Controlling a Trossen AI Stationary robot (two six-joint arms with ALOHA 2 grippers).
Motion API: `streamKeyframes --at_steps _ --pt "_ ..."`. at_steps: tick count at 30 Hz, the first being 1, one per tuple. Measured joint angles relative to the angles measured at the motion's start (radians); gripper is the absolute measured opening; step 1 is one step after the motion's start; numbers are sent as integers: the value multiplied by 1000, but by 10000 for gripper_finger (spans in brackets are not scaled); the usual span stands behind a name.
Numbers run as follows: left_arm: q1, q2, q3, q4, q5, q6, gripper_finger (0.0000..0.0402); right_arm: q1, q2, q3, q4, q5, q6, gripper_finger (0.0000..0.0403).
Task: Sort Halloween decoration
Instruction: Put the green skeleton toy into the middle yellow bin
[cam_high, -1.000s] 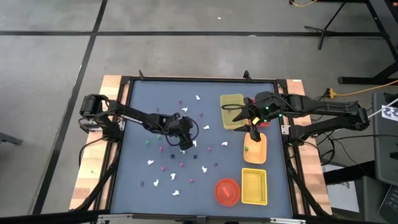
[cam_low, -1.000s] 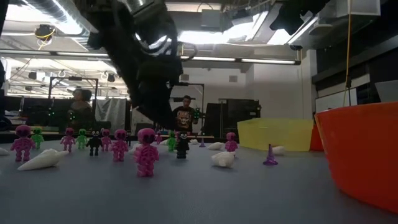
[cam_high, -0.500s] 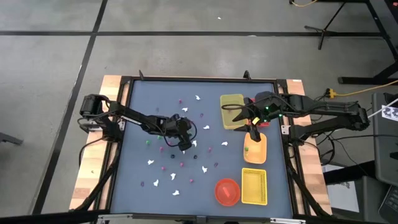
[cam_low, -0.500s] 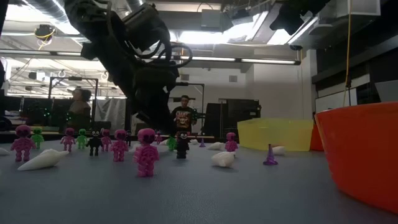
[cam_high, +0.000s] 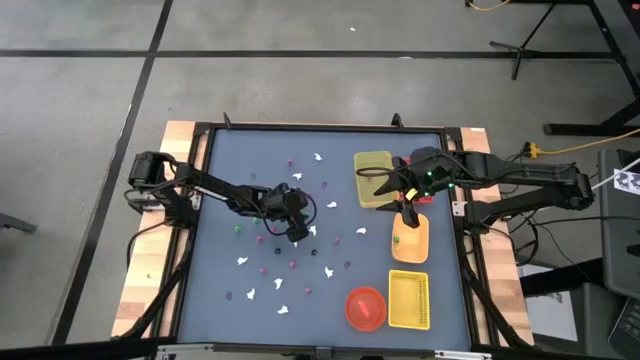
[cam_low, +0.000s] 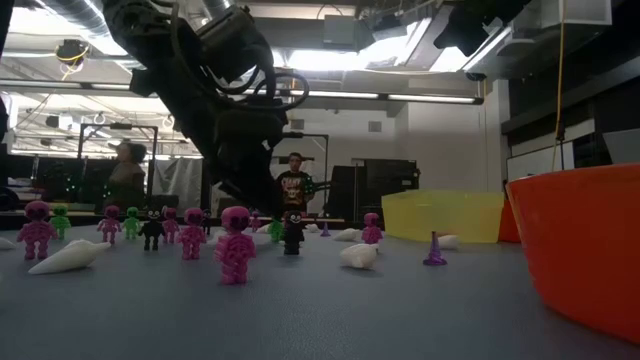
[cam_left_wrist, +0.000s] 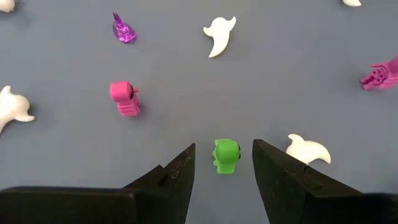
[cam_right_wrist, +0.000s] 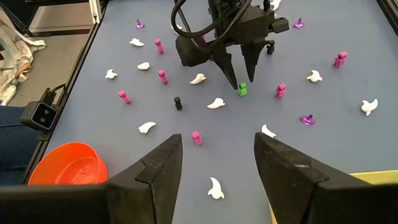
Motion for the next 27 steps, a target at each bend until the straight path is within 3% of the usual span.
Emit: streamKeyframes --at_steps 27 --pt "0 48 1 35 -8 1 144 0 0 0 0 0 0 198"
